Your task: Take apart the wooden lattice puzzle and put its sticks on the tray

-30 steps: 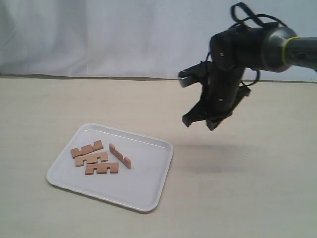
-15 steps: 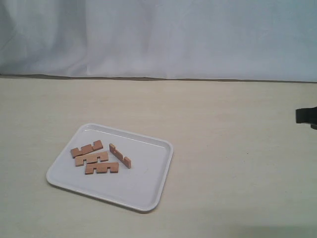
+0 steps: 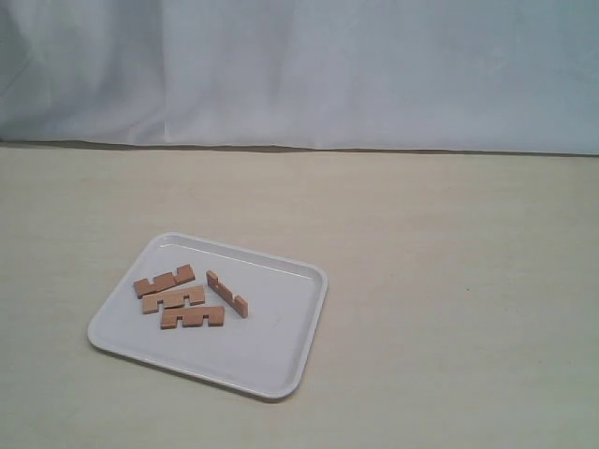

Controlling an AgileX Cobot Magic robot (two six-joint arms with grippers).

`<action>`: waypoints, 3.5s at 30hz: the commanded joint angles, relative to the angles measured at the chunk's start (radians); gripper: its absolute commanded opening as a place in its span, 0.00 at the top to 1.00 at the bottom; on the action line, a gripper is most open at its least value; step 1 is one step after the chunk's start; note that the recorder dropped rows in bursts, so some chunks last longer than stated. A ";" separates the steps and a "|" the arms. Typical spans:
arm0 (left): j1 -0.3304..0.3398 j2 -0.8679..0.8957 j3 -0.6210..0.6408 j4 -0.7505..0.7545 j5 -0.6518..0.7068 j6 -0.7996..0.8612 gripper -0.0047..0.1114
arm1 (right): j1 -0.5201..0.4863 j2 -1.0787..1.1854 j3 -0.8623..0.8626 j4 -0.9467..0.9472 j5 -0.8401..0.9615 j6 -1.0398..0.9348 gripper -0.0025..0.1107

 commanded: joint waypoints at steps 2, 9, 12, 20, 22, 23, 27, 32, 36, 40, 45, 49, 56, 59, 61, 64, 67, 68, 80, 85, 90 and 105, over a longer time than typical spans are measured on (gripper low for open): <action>-0.006 -0.002 0.002 0.001 -0.009 -0.003 0.96 | 0.013 -0.095 0.009 -0.004 -0.023 0.006 0.94; -0.006 -0.002 0.002 0.001 -0.009 -0.003 0.96 | 0.013 -0.226 0.009 -0.004 -0.007 0.006 0.94; -0.006 -0.002 0.002 0.001 -0.009 -0.003 0.96 | 0.016 -0.286 0.009 0.003 -0.020 0.006 0.94; -0.006 -0.002 0.002 0.001 -0.006 -0.003 0.96 | 0.073 -0.406 0.001 0.000 -0.029 -0.005 0.94; -0.006 -0.002 0.002 0.003 -0.008 -0.003 0.96 | 0.073 -0.406 -0.003 0.000 -0.011 -0.005 0.94; -0.006 -0.002 0.002 0.003 -0.008 -0.003 0.96 | 0.073 -0.406 -0.003 0.000 0.002 -0.005 0.94; -0.006 -0.002 0.002 0.003 -0.008 -0.003 0.96 | 0.073 -0.406 0.009 0.000 0.039 -0.005 0.94; -0.006 -0.002 0.002 0.003 -0.008 -0.003 0.96 | 0.073 -0.406 0.071 0.000 0.039 -0.005 0.94; -0.006 -0.002 0.002 0.003 -0.008 -0.003 0.96 | 0.073 -0.406 0.173 0.011 -0.040 -0.002 0.94; -0.006 -0.002 0.002 0.003 -0.008 -0.003 0.96 | 0.073 -0.406 0.271 0.011 -0.087 -0.002 0.94; -0.006 -0.002 0.002 0.003 -0.008 -0.003 0.96 | 0.073 -0.406 0.343 0.000 -0.045 -0.006 0.94; -0.006 -0.002 0.002 0.003 -0.008 -0.003 0.96 | 0.073 -0.406 0.343 -0.005 -0.045 0.006 0.94; -0.006 -0.002 0.002 0.003 -0.008 -0.003 0.96 | 0.073 -0.406 0.343 -0.023 -0.072 -0.003 0.94; -0.006 -0.002 0.002 0.003 -0.008 -0.003 0.96 | 0.073 -0.406 0.343 -0.019 -0.072 -0.003 0.94; -0.006 -0.002 0.002 0.003 -0.008 -0.003 0.96 | 0.073 -0.406 0.343 -0.024 -0.072 -0.022 0.94; -0.006 -0.002 0.002 0.003 -0.008 -0.003 0.96 | 0.073 -0.406 0.343 -0.024 -0.072 -0.032 0.94; -0.006 -0.002 0.002 0.003 -0.008 -0.003 0.96 | 0.073 -0.406 0.343 -0.024 -0.060 -0.032 0.94; -0.006 -0.002 0.002 0.003 -0.008 -0.003 0.96 | 0.073 -0.406 0.343 -0.024 -0.039 -0.032 0.94; -0.006 -0.002 0.002 0.003 -0.008 -0.003 0.96 | 0.073 -0.406 0.343 -0.044 0.161 -0.032 0.94; -0.006 -0.002 0.002 0.003 -0.008 -0.003 0.96 | 0.073 -0.406 0.343 -0.038 0.161 -0.034 0.94; -0.006 -0.002 0.002 0.003 -0.005 -0.003 0.96 | 0.073 -0.406 0.343 0.054 0.156 -0.125 0.94; -0.006 -0.002 0.002 0.003 -0.005 -0.003 0.96 | 0.073 -0.406 0.343 0.064 0.164 -0.166 0.94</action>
